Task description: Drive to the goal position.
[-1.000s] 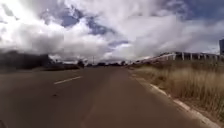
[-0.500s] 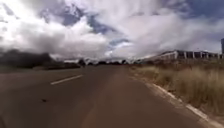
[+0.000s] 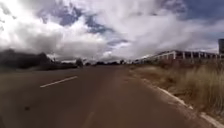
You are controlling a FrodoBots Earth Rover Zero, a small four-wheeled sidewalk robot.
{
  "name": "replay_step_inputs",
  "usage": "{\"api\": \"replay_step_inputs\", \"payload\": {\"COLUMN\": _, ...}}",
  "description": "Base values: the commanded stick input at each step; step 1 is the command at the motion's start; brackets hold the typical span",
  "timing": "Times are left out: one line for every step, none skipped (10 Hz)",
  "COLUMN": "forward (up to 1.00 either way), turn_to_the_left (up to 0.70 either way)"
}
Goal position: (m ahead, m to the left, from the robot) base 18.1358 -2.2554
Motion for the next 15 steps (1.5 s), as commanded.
{"api": "replay_step_inputs", "payload": {"forward": 0.70, "turn_to_the_left": 0.00}}
{"api": "replay_step_inputs", "payload": {"forward": 0.70, "turn_to_the_left": 0.00}}
{"api": "replay_step_inputs", "payload": {"forward": 0.70, "turn_to_the_left": 0.00}}
{"api": "replay_step_inputs", "payload": {"forward": 0.70, "turn_to_the_left": 0.00}}
{"api": "replay_step_inputs", "payload": {"forward": 0.70, "turn_to_the_left": 0.00}}
{"api": "replay_step_inputs", "payload": {"forward": 0.70, "turn_to_the_left": 0.00}}
{"api": "replay_step_inputs", "payload": {"forward": 0.70, "turn_to_the_left": -0.15}}
{"api": "replay_step_inputs", "payload": {"forward": 0.70, "turn_to_the_left": -0.33}}
{"api": "replay_step_inputs", "payload": {"forward": 0.70, "turn_to_the_left": -0.35}}
{"api": "replay_step_inputs", "payload": {"forward": 0.70, "turn_to_the_left": -0.35}}
{"api": "replay_step_inputs", "payload": {"forward": 0.70, "turn_to_the_left": -0.35}}
{"api": "replay_step_inputs", "payload": {"forward": 0.70, "turn_to_the_left": -0.35}}
{"api": "replay_step_inputs", "payload": {"forward": 0.70, "turn_to_the_left": -0.35}}
{"api": "replay_step_inputs", "payload": {"forward": 0.70, "turn_to_the_left": -0.35}}
{"api": "replay_step_inputs", "payload": {"forward": 0.70, "turn_to_the_left": -0.35}}
